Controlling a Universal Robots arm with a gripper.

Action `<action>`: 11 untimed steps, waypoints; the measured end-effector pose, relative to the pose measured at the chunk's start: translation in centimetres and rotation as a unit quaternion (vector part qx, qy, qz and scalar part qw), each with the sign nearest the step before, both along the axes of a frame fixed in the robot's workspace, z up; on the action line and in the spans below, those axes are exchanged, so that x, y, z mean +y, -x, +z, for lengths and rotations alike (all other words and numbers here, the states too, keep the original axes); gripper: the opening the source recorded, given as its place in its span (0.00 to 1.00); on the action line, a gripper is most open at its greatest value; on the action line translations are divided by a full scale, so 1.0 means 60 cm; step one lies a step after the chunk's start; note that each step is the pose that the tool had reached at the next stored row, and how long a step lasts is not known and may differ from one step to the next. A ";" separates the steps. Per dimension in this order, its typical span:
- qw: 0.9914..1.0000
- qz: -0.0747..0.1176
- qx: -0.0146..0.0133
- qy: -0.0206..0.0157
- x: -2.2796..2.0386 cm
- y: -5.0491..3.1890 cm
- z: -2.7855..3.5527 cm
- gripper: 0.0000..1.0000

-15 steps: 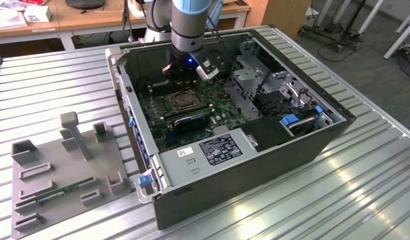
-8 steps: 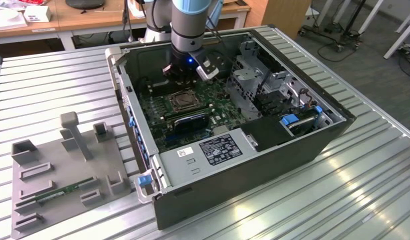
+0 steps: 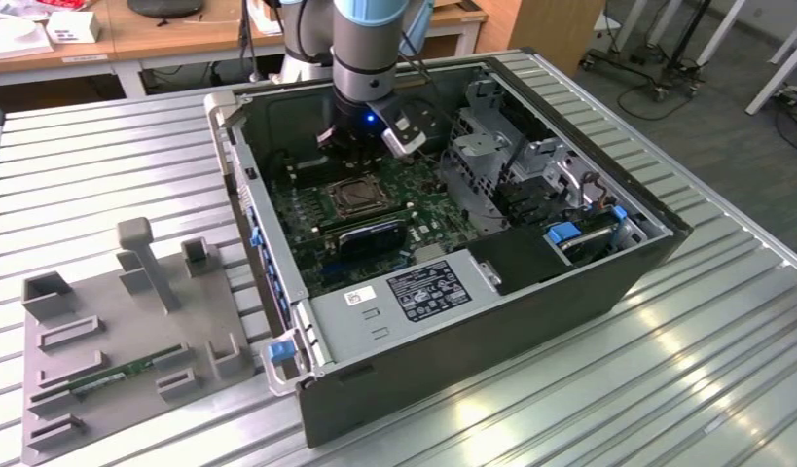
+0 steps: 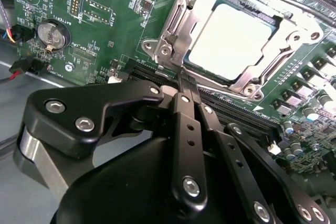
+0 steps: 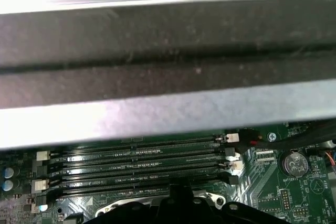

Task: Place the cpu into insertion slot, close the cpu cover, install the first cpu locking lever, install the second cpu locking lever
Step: 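Install the first cpu locking lever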

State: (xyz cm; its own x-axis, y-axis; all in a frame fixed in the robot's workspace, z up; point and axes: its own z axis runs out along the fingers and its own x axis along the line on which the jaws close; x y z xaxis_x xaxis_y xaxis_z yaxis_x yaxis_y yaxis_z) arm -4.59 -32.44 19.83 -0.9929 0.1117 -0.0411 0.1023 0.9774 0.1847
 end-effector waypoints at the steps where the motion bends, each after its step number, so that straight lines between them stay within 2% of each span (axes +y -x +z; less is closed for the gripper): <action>1: 1.000 0.000 0.000 0.000 0.0004 0.000 0.000 0.11; 6: 1.000 0.000 0.000 0.000 0.0060 0.000 0.000 0.11; 11: 1.000 0.000 0.000 -0.001 0.0208 0.000 -0.001 0.11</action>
